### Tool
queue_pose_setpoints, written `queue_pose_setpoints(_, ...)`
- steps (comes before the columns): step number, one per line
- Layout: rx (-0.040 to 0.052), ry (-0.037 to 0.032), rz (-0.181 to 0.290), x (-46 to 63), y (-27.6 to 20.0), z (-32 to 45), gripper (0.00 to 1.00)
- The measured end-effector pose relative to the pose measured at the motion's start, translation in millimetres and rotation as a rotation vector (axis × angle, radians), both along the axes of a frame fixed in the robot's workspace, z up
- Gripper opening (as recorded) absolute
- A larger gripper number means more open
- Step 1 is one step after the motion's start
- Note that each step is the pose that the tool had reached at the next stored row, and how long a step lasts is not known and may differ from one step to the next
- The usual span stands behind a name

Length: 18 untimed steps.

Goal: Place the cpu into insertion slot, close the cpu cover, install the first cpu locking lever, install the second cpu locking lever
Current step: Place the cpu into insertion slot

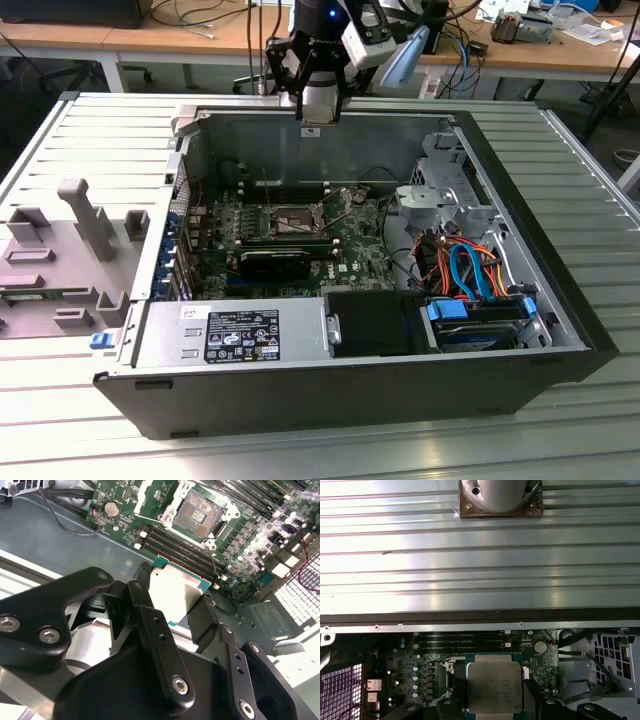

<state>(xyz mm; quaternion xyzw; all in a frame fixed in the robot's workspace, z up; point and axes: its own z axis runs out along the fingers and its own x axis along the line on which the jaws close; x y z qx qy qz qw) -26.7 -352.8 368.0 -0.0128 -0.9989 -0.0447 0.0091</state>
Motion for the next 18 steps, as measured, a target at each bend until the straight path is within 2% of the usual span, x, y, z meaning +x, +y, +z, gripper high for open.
queue_pose_setpoints(2,0.0,0.0,0.0,0.0,0.0,-0.2,0.54)
queue_pose_setpoints(4,-0.0009,0.0,0.0,0.0,0.0,-11.8,0.54)
queue_pose_setpoints(18,-0.0015,0.0,0.0,0.0,0.0,-14.8,0.54)
